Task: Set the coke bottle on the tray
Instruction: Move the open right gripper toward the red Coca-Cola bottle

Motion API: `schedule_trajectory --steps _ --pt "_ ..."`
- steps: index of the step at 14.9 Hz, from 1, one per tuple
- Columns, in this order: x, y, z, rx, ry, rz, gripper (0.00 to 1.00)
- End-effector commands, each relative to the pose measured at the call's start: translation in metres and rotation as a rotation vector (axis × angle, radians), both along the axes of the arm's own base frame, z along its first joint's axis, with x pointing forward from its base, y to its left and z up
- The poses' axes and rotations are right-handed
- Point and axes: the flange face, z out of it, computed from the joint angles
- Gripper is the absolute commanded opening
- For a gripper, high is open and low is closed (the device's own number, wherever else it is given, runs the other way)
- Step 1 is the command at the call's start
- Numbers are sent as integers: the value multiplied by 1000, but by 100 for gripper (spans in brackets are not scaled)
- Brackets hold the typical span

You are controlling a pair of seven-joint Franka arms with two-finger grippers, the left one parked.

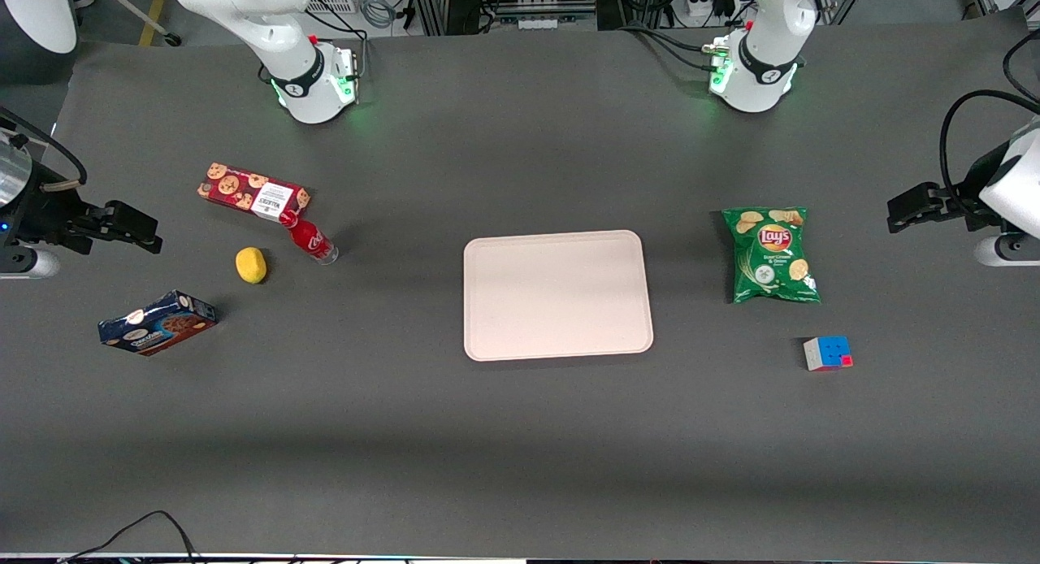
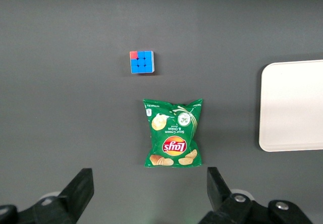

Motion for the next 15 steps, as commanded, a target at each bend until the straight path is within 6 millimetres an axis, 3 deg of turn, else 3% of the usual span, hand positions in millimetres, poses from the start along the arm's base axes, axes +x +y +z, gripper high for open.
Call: schedule_trajectory --steps 1,4,8,10,13,15 --pt "4 4 2 -20 5 -13 100" --pt "3 9 0 -5 10 -81 100" --pt "-21 24 -34 40 90 -77 100" --pt "-46 35 -59 26 81 -58 100" --pt "-106 55 -110 -2 -5 -19 100" --pt "-127 54 -143 -4 -19 -15 100"
